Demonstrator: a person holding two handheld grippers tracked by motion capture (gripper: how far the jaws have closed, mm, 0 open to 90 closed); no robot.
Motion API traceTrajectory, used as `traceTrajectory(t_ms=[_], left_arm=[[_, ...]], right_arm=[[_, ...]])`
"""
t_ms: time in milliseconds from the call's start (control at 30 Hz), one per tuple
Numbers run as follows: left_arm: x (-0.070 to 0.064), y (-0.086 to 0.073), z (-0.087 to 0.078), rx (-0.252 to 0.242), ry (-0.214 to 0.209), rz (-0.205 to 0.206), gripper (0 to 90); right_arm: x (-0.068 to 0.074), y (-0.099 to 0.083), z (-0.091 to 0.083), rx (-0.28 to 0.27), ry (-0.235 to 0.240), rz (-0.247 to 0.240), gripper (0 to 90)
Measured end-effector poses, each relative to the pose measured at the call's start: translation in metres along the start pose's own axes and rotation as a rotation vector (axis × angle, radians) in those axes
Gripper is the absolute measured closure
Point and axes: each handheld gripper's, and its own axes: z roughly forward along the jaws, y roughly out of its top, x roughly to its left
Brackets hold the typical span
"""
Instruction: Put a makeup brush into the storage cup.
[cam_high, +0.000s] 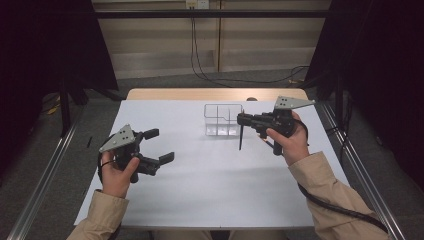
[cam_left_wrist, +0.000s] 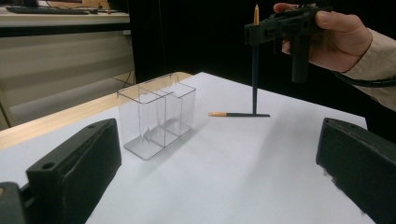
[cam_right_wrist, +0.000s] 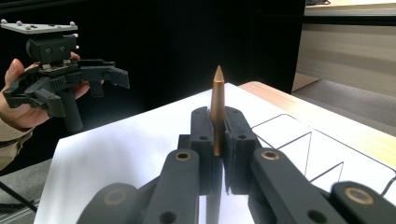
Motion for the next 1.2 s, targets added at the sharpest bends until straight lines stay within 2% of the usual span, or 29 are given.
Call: traceTrajectory(t_ms=[167,733,1200], left_arm=[[-0.001,-0.004,-0.005,0.001,0.005,-0.012,0.0],[-0.001,-0.012,-0.023,0.006,0.02,-0.009,0.0],[-0.003,-0.016,-0.029,0.0,0.014,-0.012,0.0]], right_arm=[[0.0,0.0,-0.001,0.003,-0.002,-0.003,84.1],[-0.002,0.001,0.001,-0.002,-0.004,-0.005,84.1],[-0.01,0.003,0.001,-0.01,-0.024,-0.009,84.1]])
